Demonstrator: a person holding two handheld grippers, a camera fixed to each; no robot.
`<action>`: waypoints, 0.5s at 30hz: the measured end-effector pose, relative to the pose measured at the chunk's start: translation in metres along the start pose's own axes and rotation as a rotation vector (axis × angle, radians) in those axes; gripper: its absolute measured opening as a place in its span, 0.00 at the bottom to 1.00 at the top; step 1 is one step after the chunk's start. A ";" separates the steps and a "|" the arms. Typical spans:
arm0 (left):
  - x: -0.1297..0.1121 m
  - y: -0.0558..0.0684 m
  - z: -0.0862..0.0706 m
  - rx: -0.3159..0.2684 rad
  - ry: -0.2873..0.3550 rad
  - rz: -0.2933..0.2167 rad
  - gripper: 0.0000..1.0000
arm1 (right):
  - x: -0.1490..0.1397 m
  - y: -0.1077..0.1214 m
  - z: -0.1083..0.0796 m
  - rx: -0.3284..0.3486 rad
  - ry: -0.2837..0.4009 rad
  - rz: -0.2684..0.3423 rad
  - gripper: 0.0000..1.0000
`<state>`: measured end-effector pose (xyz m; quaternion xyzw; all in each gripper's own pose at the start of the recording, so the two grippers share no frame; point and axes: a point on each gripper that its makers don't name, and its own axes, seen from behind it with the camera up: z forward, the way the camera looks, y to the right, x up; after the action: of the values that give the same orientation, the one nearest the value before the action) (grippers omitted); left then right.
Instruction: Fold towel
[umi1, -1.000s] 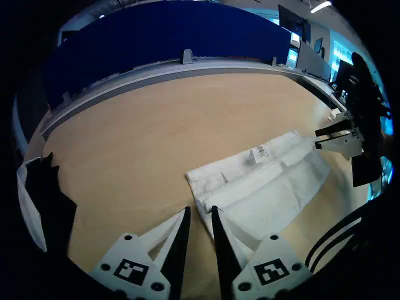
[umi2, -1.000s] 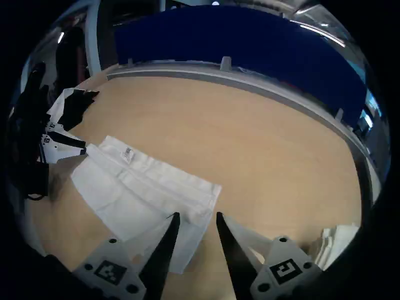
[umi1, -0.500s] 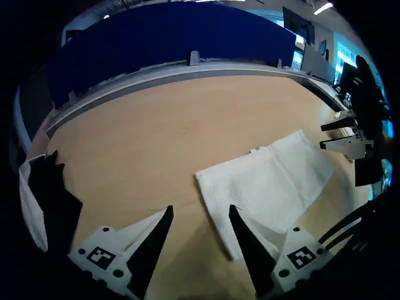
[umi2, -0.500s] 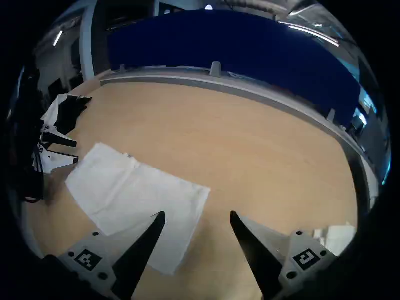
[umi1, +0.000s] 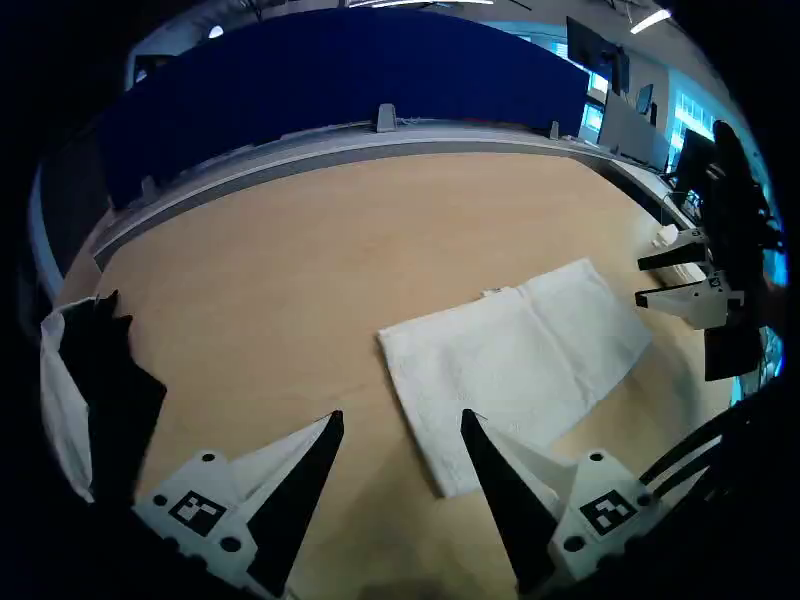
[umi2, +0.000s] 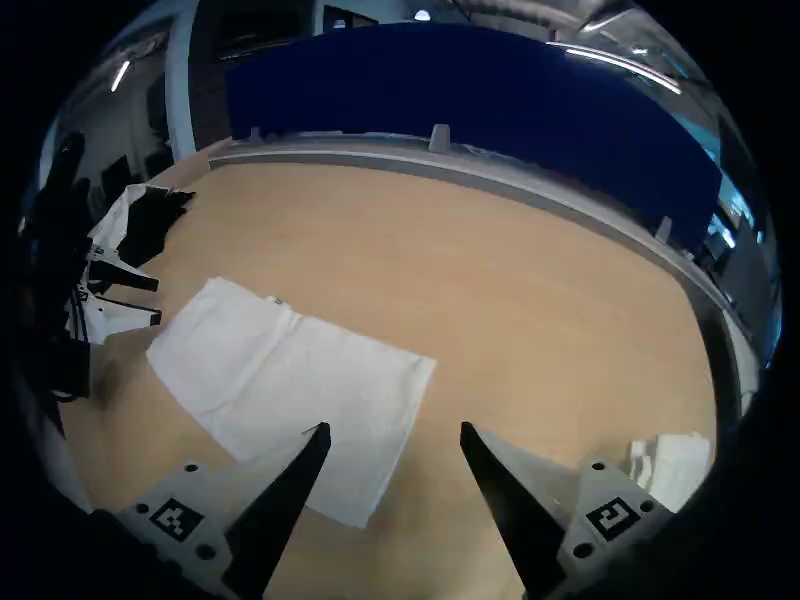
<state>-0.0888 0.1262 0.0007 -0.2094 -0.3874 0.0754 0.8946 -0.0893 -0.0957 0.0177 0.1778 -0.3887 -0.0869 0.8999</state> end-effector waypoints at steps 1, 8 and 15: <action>-0.002 0.001 -0.003 0.001 -0.001 -0.003 0.87 | -0.002 0.000 -0.002 0.000 0.001 0.002 1.00; -0.016 0.004 -0.021 0.009 -0.008 -0.023 0.87 | -0.016 -0.002 -0.017 0.006 -0.005 0.008 1.00; -0.026 0.001 -0.036 0.043 -0.006 -0.047 0.87 | -0.025 -0.006 -0.021 0.044 -0.021 -0.039 1.00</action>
<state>-0.0810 0.1079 -0.0391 -0.1805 -0.3932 0.0633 0.8993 -0.0907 -0.0883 -0.0147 0.2041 -0.3964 -0.0977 0.8897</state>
